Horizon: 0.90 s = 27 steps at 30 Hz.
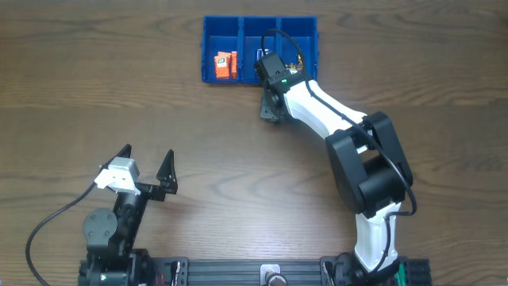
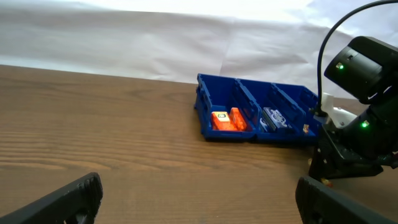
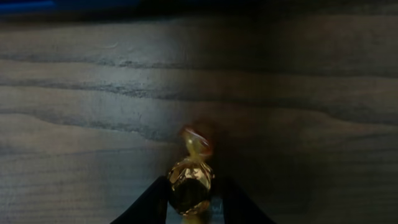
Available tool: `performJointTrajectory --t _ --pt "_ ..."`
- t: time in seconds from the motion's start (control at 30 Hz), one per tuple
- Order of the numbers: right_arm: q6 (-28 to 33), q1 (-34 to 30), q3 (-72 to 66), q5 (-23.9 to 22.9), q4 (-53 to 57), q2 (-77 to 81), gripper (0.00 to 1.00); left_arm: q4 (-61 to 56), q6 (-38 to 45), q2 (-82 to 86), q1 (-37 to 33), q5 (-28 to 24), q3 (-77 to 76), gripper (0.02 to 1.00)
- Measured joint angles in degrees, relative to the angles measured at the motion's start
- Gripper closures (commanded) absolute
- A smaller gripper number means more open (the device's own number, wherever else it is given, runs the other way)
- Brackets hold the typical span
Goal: Sort Candies Into Trays
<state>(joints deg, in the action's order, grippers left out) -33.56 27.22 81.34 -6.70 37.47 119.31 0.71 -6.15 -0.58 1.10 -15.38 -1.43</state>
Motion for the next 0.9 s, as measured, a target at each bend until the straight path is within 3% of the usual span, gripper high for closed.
performJointTrajectory --t 0.47,0.9 --pt "0.28 0.0 0.02 -0.79 -1.68 0.0 0.829 0.0 0.0 0.0 0.0 0.0 0.0 0.02" --pt "0.28 0.07 -0.04 -0.81 -0.57 -0.44 0.869 0.0 0.0 0.0 0.0 0.0 0.0 0.02"
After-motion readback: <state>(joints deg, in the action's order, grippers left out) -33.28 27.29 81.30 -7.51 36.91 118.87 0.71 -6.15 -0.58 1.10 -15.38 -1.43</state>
